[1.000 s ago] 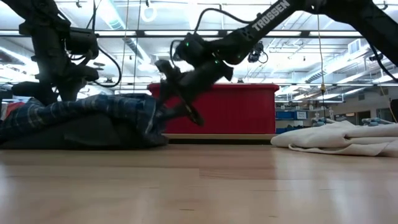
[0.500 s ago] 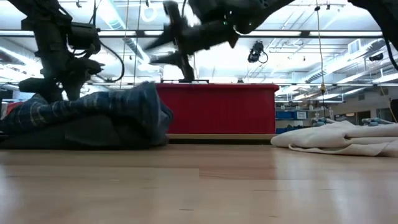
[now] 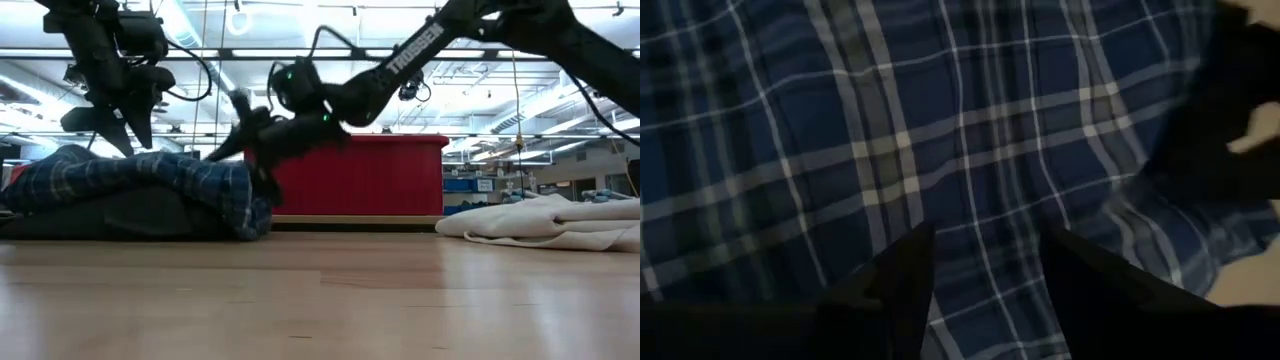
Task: Fold Laundry from Bin
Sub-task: Stack the plaid pants on top of the black shorts, then remove the gray shirt from the laundry bin
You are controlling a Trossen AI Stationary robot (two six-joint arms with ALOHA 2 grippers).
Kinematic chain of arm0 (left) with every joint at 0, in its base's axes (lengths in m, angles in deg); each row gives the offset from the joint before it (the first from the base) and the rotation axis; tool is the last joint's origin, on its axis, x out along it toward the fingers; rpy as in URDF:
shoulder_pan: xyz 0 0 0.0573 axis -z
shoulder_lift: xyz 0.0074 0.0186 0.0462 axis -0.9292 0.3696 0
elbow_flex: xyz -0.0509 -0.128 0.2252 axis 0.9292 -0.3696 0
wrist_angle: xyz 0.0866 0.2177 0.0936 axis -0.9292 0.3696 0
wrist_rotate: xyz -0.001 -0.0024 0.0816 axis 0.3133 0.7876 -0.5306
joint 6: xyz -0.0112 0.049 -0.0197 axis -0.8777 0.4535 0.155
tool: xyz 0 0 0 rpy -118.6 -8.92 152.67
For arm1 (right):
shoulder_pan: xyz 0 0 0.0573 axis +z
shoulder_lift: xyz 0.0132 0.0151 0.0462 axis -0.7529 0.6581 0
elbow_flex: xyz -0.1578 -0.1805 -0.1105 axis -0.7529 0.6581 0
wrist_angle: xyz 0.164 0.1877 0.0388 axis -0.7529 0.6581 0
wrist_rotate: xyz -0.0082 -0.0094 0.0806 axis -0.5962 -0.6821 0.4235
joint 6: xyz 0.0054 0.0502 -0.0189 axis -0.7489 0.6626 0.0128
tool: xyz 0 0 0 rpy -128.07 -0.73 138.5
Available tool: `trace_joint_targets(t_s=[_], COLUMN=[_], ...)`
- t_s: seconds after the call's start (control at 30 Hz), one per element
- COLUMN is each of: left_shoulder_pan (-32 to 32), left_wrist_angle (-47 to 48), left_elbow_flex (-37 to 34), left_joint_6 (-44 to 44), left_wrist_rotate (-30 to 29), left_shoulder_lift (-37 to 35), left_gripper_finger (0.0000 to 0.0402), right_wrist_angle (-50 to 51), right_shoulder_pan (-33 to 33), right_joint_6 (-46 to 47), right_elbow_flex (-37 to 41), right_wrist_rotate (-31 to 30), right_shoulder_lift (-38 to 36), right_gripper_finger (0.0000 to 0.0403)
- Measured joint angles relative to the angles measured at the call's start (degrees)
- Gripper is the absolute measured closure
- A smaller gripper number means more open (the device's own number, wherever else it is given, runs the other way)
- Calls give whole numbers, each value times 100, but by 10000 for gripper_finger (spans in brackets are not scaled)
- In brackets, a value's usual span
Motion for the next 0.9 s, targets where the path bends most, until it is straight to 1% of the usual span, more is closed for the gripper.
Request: trace_joint_targets(t_s=[0.13,0.2,0.3,0.47,0.63,0.7,0.77,0.83,0.9], left_shoulder_pan=[4,4,4,6,-14,-49,-123,-277,-493], left_wrist_angle=[-5,-45,-388,-1689,-3562,-4361,-4985,-5329,-5236], left_elbow_flex=[0,0,0,0,0,4,7,28,142], left_joint_6=[-31,9,177,212,225,361,443,464,506], left_wrist_rotate=[26,47,230,728,714,645,457,403,497], left_shoulder_lift=[0,0,-5,-11,7,7,61,190,375], left_gripper_finger=[214,214,214,214,214,214,214,214,214], right_wrist_angle=[-7,8,293,950,1545,1577,1529,1512,1549], right_shoulder_pan=[37,45,48,-10,-306,-434,-562,-682,-819], right_joint_6=[-4,-96,-295,-1141,-2014,-2217,-2340,-2349,-2155], right_elbow_flex=[-4,-8,-9,-6,-9,-9,-9,-9,-9], right_wrist_rotate=[64,202,281,-125,-793,-940,-999,-1115,-1391], right_shoulder_lift=[159,157,-3,-783,-1580,-1847,-2091,-2281,-2446], right_gripper_finger=[295,295,296,296,296,296,296,296,296])
